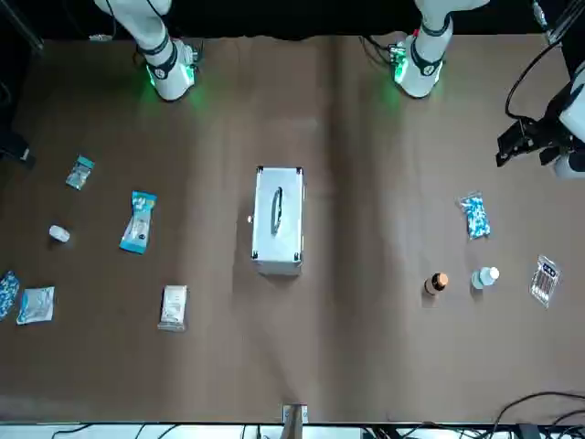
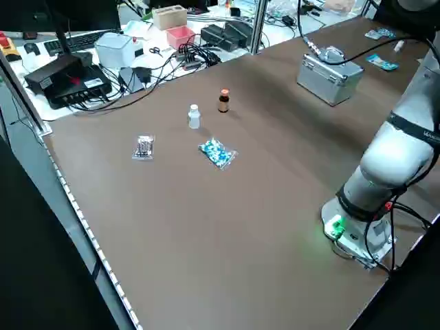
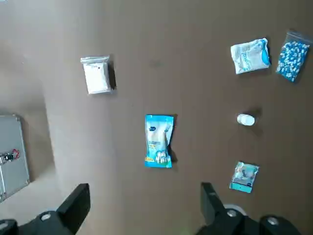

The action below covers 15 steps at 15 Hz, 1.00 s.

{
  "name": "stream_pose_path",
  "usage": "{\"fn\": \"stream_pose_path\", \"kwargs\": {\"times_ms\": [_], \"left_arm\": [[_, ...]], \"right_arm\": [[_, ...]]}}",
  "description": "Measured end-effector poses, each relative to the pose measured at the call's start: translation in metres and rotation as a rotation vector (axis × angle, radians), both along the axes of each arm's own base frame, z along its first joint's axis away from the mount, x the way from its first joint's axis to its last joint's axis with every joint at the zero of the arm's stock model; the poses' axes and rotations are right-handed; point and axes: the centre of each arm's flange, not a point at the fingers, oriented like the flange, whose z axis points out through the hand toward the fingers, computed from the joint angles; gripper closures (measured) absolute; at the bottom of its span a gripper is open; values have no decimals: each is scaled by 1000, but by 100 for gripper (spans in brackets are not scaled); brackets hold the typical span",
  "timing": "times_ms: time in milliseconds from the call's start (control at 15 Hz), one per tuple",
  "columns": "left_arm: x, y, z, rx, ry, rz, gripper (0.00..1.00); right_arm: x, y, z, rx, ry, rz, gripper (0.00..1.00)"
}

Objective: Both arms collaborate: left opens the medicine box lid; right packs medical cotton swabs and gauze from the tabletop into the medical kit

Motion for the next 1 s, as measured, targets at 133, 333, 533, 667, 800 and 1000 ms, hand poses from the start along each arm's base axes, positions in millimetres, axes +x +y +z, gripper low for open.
{"fn": "stream_pose_path", "kwargs": {"times_ms": [133,333,533,667,800,1000], "left_arm": [[0,0,0,0,1,0,0],[-1,0,2,0,-1,1,0],[-2,0,2,0,-2,-1,0],[-1,-7,-2,-2,6,-20,0],[3,-29,-16,-7,34,-63,0],[9,-91,-54,-18,101,-155,0]], "right_arm": [[0,2,0,0,0,3,0],[1,9,0,0,0,16,0],[2,16,0,0,0,28,0],[3,24,-1,0,3,42,0],[9,36,-10,1,15,63,0],[27,49,-33,2,25,82,0]]}}
